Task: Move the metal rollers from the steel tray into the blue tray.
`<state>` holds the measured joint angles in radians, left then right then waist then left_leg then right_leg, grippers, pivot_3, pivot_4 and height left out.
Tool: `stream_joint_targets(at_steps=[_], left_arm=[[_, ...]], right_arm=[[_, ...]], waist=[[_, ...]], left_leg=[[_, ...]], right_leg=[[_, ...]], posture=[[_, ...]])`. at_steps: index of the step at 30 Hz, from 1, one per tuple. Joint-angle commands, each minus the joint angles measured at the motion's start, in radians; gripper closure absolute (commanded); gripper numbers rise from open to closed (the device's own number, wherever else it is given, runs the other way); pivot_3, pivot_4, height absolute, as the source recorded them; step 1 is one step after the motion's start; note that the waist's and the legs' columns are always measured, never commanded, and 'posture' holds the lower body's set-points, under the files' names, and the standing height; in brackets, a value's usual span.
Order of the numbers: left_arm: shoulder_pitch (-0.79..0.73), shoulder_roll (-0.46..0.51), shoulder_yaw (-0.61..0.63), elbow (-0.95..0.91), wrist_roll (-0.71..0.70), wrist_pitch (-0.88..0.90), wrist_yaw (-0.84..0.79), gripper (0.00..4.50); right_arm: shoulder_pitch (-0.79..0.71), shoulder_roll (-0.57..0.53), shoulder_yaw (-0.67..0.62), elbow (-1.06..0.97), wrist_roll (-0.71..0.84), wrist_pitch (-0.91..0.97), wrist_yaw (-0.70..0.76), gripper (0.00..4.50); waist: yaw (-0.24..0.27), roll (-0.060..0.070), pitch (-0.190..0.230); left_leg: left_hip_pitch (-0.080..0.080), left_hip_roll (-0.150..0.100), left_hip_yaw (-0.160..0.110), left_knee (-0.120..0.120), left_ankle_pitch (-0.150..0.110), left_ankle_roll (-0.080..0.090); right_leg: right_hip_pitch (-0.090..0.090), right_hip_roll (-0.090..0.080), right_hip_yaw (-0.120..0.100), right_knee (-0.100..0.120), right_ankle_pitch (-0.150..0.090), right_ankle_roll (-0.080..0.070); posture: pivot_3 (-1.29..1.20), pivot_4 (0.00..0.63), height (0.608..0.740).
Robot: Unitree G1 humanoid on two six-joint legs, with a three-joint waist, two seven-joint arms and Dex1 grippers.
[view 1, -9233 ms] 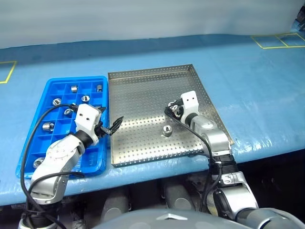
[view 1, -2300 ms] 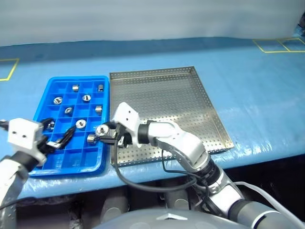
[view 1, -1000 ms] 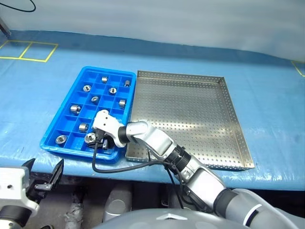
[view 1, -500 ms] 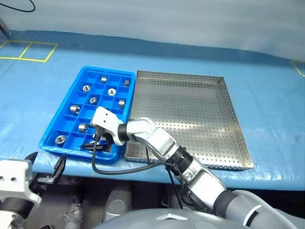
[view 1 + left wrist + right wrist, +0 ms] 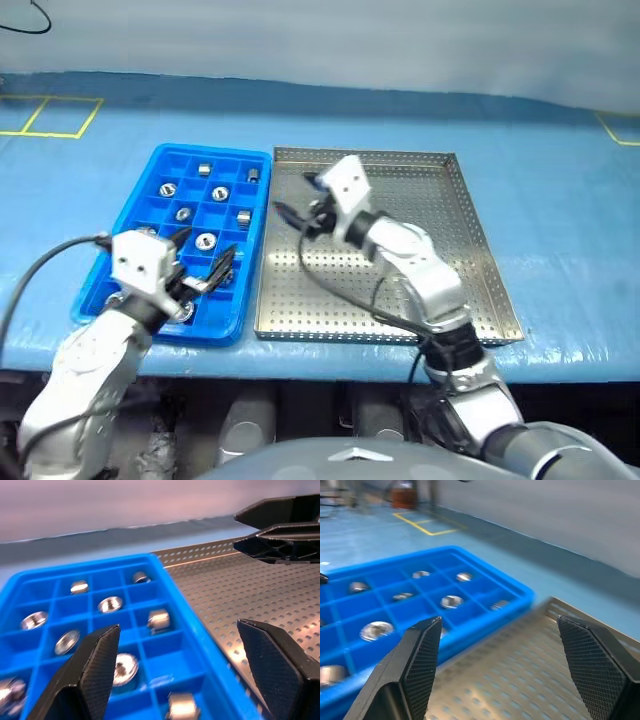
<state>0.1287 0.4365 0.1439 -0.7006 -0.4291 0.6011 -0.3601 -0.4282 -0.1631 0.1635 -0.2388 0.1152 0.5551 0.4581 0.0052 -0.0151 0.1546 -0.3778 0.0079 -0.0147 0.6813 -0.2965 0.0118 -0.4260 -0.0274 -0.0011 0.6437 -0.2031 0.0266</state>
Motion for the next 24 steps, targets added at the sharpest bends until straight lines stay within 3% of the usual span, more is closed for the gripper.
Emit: stream_joint_targets(at_steps=[1, 8, 13, 24], left_arm=[[-0.075, -0.006, -0.093, 0.079, 0.037, -0.063, -0.051, 0.38], [-0.231, -0.031, -0.214, 0.266, 0.087, -0.135, -0.123, 0.38], [-0.252, -0.049, -0.231, 0.316, 0.13, -0.176, -0.118, 0.38], [-0.198, -0.09, -0.223, 0.292, 0.218, -0.213, -0.021, 0.38]], right_arm=[[0.05, -0.072, -0.076, -0.079, 0.008, 0.031, -0.009, 0.61], [0.196, -0.198, -0.144, -0.142, 0.047, 0.048, 0.033, 0.61], [0.229, -0.21, -0.161, -0.162, 0.06, 0.049, 0.02, 0.61], [0.228, -0.202, -0.14, -0.148, 0.067, 0.031, 0.007, 0.61]], waist=[[-0.033, 0.0, 0.0], [-0.125, 0.002, 0.0], [-0.171, 0.002, 0.0], [-0.194, 0.002, 0.0]], left_leg=[[0.0, 0.001, 0.001, 0.0, 0.0, 0.001], [0.0, 0.003, 0.009, -0.001, -0.005, 0.008], [0.0, 0.003, 0.012, 0.001, -0.006, 0.01], [0.001, 0.003, 0.014, 0.003, -0.006, 0.011]], right_leg=[[-0.001, 0.0, 0.0, 0.0, 0.0, 0.001], [-0.003, 0.001, 0.005, 0.0, 0.001, 0.003], [-0.003, 0.001, 0.013, 0.0, 0.002, 0.009], [-0.003, 0.0, 0.018, -0.001, 0.005, 0.014]], posture=[[-0.18, 0.15, 0.74], [-0.27, 0.15, 0.74], [-0.29, 0.15, 0.74], [-0.24, 0.15, 0.74]])
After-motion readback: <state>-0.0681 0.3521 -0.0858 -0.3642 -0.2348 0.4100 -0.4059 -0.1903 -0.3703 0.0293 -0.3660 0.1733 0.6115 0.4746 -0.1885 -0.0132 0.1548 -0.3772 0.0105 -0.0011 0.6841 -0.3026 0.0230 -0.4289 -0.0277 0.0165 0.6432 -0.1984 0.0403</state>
